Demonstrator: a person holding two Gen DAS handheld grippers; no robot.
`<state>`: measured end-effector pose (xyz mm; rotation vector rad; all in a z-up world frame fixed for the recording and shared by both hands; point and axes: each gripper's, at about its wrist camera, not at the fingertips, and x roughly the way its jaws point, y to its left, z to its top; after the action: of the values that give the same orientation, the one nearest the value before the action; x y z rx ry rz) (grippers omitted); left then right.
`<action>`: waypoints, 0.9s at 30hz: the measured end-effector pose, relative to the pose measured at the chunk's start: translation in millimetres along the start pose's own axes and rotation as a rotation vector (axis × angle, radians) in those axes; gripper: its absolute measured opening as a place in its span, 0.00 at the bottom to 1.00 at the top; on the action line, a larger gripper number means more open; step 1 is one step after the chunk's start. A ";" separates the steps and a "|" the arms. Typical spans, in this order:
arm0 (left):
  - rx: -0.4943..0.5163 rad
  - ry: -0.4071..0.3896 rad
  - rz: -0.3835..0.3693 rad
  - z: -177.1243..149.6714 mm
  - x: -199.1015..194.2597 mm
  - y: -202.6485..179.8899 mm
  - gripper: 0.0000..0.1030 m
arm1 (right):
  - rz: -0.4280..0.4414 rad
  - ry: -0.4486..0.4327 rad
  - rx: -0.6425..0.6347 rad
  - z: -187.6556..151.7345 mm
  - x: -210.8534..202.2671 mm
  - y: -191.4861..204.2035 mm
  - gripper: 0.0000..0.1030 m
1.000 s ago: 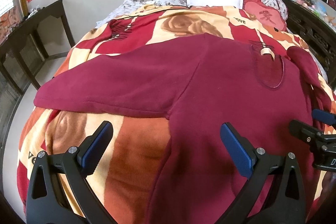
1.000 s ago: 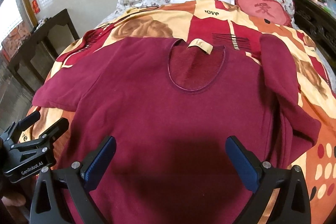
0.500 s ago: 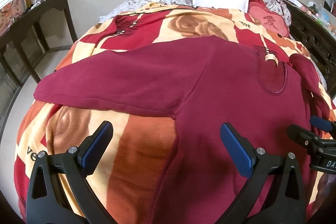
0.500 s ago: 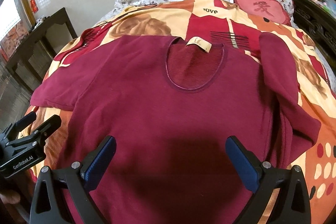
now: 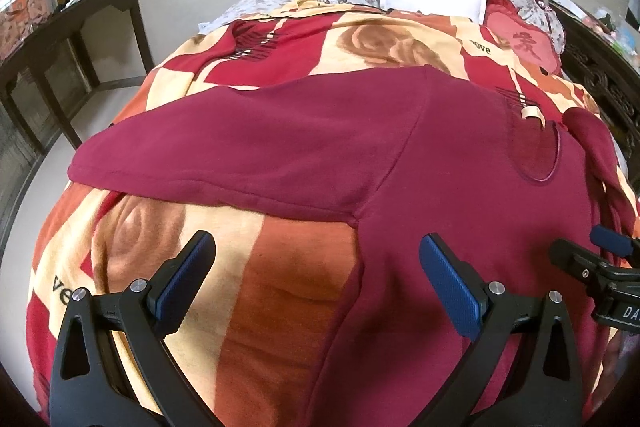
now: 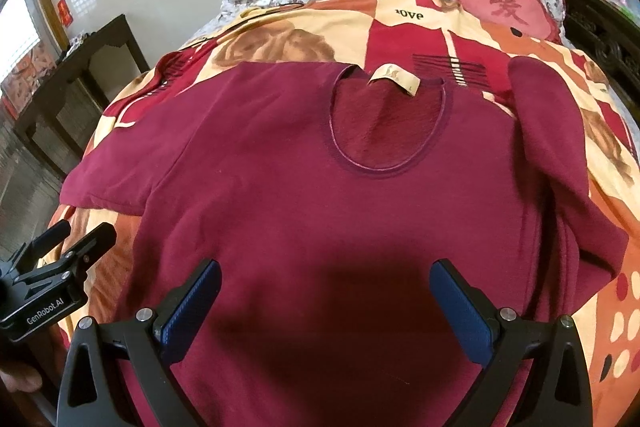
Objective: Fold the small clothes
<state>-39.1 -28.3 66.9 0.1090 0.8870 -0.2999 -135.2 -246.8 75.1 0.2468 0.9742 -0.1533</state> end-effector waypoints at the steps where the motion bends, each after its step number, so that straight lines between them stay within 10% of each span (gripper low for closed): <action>1: -0.001 -0.001 0.001 0.2 0.1 0.4 0.99 | 0.000 0.000 -0.001 0.1 0.2 0.4 1.00; 27: -0.065 0.027 0.028 0.4 7.4 34.1 0.99 | 0.036 0.028 -0.026 1.1 13.4 21.7 1.00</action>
<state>-24.1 2.5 60.3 0.0648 0.9201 -0.2435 -121.7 -226.5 67.5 0.2430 0.9982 -0.1045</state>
